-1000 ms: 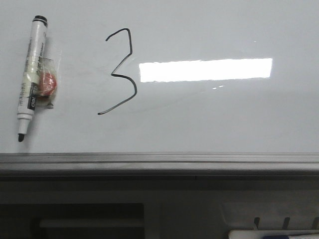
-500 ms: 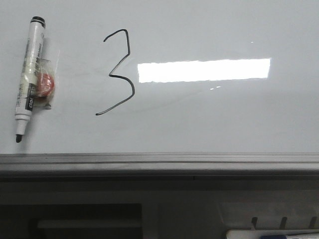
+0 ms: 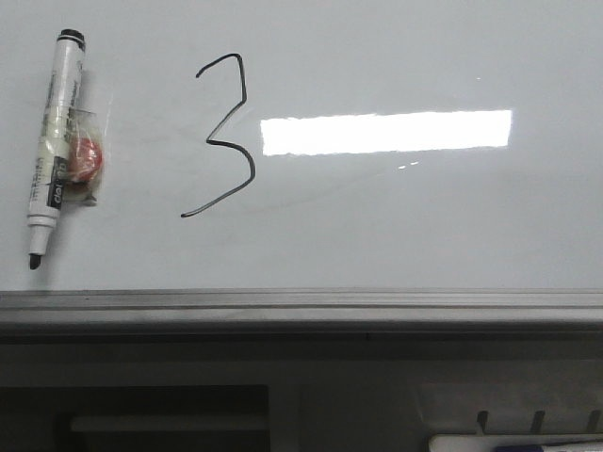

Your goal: Write number 3 on whiteboard

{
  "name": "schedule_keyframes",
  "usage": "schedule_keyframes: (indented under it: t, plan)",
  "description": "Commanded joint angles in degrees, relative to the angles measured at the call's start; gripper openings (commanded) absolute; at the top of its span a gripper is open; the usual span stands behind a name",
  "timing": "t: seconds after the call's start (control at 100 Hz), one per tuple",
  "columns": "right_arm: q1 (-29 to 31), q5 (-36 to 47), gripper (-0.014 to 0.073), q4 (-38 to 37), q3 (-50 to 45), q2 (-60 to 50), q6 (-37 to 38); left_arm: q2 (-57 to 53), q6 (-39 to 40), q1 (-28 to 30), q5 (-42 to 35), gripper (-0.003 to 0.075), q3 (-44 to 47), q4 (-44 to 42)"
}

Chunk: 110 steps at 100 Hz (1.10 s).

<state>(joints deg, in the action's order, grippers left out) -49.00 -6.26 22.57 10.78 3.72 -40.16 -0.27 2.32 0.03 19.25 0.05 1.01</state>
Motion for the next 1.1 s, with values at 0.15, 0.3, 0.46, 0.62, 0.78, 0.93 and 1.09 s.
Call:
schedule_keyframes:
  t: [0.15,0.3,0.46,0.62,0.78,0.93,1.09]
  plan:
    - [0.29,4.20,-0.0049,0.35,1.36,0.57,0.11,-1.38,0.40,0.05,-2.50,-0.0020,0.64,0.03]
    - [0.29,4.20,-0.0049,0.35,1.36,0.57,0.11,-1.38,0.40,0.05,-2.50,-0.0020,0.64,0.03]
    - [0.29,4.29,-0.0049,0.35,1.36,0.57,0.11,-1.38,0.40,0.05,-2.50,-0.0020,0.64,0.03]
    - [0.29,4.80,-0.0049,0.35,1.14,0.70,0.11,-1.38,0.40,0.05,-2.50,-0.0020,0.64,0.03]
    - [0.49,5.20,-0.0049,-7.00,1.14,0.81,9.39,-1.38,0.40,0.05,-2.50,-0.0020,0.64,0.03]
    - [4.03,5.20,-0.0049,-21.45,1.14,0.81,26.84,-1.38,0.40,0.05,-2.50,-0.0020,0.64,0.03]
    - [12.79,5.23,-0.0049,-23.39,1.14,0.81,30.55,-1.38,0.40,0.05,-2.50,-0.0020,0.64,0.03]
